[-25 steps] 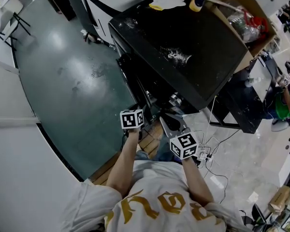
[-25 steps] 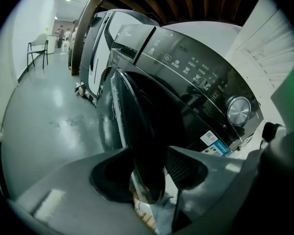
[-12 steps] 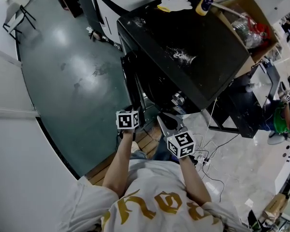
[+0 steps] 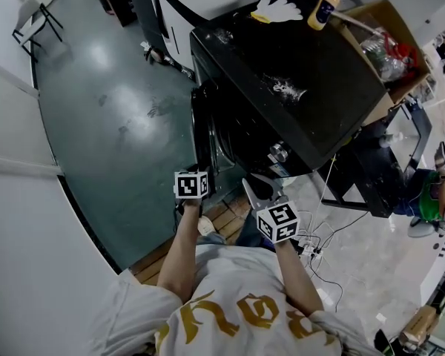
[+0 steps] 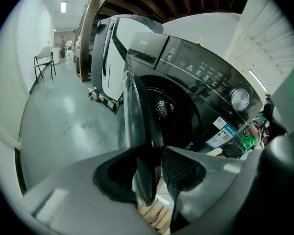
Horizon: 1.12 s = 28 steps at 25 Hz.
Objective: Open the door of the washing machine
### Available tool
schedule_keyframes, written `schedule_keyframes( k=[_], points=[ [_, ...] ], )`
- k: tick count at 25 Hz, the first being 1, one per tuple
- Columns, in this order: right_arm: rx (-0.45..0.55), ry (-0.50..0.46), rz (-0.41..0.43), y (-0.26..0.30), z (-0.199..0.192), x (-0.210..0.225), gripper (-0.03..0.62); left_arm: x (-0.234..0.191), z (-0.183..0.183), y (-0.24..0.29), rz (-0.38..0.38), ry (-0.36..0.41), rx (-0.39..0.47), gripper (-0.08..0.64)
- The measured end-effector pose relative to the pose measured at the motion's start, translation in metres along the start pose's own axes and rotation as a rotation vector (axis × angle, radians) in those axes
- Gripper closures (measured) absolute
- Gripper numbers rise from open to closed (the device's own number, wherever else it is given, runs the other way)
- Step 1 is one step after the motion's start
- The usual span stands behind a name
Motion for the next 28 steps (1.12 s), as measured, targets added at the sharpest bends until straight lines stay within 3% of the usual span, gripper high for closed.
schedule_keyframes(
  k=[18,28],
  points=[
    [0.011,0.004,0.016,0.017,0.003,-0.008,0.534,-0.078,-0.006,-0.034,0.058,0.039,-0.051,0.416],
    [-0.002,-0.021,0.015,0.026,0.005,-0.012,0.584,-0.115,0.003,-0.05,0.055,0.074,-0.133,0.416]
  ],
)
Point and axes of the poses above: the fingertips, and each gripper's own axes: y forward along the fingers, x to its right, z out of its top, the point moved 1 cm from there along -y, backward along the fingers, and after that the axes turned 4 degrees about x, right-handed, at the moved point
